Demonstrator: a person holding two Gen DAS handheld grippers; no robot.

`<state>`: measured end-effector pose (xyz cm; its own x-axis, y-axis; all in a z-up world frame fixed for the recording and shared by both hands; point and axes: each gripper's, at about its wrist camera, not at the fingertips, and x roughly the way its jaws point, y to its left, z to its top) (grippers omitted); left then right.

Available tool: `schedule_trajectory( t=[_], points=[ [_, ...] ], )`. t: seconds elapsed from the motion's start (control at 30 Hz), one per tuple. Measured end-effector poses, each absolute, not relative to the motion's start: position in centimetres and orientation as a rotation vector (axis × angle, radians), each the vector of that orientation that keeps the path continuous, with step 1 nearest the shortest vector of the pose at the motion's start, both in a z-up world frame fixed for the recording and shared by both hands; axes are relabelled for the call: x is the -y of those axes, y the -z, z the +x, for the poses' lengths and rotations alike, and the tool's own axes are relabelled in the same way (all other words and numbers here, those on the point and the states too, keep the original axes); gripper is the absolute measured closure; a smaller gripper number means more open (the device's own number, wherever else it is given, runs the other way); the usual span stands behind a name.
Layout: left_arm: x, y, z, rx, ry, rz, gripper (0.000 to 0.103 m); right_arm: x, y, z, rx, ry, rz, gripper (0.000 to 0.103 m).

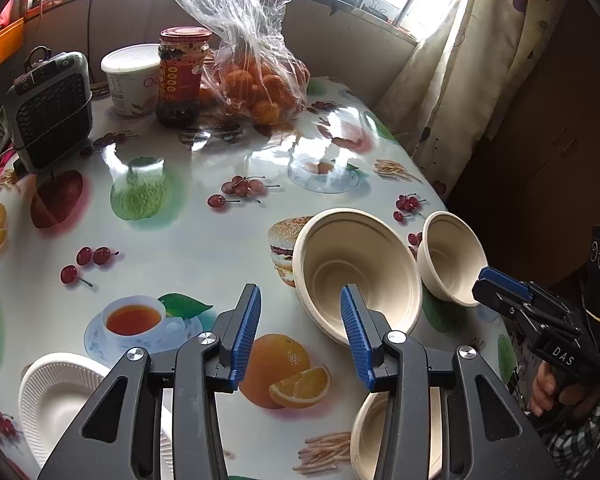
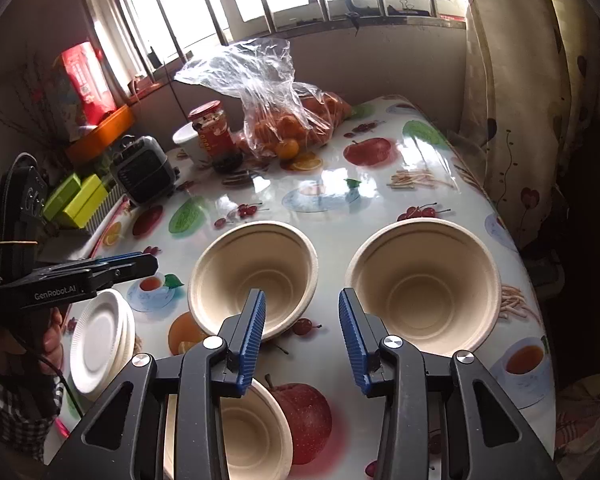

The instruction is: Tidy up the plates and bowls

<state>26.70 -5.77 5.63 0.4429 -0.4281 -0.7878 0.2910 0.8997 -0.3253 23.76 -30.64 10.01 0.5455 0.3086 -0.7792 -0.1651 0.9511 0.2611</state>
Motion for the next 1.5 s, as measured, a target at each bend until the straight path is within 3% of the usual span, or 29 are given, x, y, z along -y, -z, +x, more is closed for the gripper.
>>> schedule_trajectory(
  t=[0.13,0.4,0.7,0.83,1.0,1.13,1.5],
  points=[
    [5.7,-4.0,27.5,-1.048,0.431,-0.171,0.066,30.1,-8.0,24.6,-0.998,-0.309,0.198,0.077],
    [6.8,-1.7,28.5,-1.099,0.445,-0.203,0.077,30.5,-5.9,25.0,-1.035,-0.305,0.253,0.077],
    [6.7,-1.7,28.6,-1.103,0.448,-0.234,0.078,31.0,-5.3,25.5,-1.038,-0.323,0.31,0.083],
    [7.0,-1.8,28.6,-1.099,0.459,-0.229,0.086,31.1,-5.1,25.7,-1.044,-0.339,0.336,0.085],
    [7.4,-1.6,28.8,-1.103,0.464,-0.233,0.089,31.2,-5.0,25.8,-1.045,-0.346,0.347,0.085],
    [7.5,-1.6,28.8,-1.096,0.466,-0.239,0.09,31.2,-4.9,26.0,-1.048,-0.34,0.357,0.092],
    [7.5,-1.8,28.7,-1.085,0.467,-0.237,0.09,31.3,-4.8,26.0,-1.046,-0.335,0.371,0.093]
  ],
)
